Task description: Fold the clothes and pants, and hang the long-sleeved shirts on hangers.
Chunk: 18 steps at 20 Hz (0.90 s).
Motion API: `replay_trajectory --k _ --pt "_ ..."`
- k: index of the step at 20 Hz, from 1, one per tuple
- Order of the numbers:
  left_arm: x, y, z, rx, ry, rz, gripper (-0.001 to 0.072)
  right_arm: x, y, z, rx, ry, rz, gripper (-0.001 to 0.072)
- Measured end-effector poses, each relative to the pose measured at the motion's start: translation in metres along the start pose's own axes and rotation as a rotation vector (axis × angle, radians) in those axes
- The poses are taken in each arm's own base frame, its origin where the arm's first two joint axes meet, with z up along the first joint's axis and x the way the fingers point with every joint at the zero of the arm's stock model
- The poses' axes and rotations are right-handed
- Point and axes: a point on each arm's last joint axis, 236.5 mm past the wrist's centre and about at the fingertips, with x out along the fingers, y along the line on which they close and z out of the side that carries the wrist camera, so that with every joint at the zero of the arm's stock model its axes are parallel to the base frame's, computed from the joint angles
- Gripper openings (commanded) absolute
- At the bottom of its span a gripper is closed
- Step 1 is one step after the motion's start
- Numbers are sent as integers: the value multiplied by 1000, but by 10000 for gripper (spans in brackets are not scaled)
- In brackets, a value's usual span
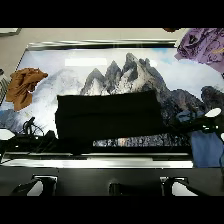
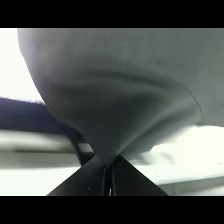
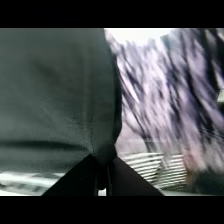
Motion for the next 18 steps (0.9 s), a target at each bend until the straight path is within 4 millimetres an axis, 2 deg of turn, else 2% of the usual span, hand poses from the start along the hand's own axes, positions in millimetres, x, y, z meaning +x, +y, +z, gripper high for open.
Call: replay_trajectory --k 4,8,11,14,18 --pt "-17 -2 -14 34 -19 15 14 -30 7 -18 -75 -37 -80 31" --pt "-23 -11 -1 50 -61 1 14 -29 29 -15 -202 -83 -142 31" --pt "-26 -23 21 81 -89 -5 14 -29 42 2 -267 -145 -217 31" --pt "-27 -34 52 101 -105 -3 14 -28 52 25 -294 -171 -251 31" --pt "-23 -43 97 128 -101 3 14 -23 67 70 -305 -187 -263 31"
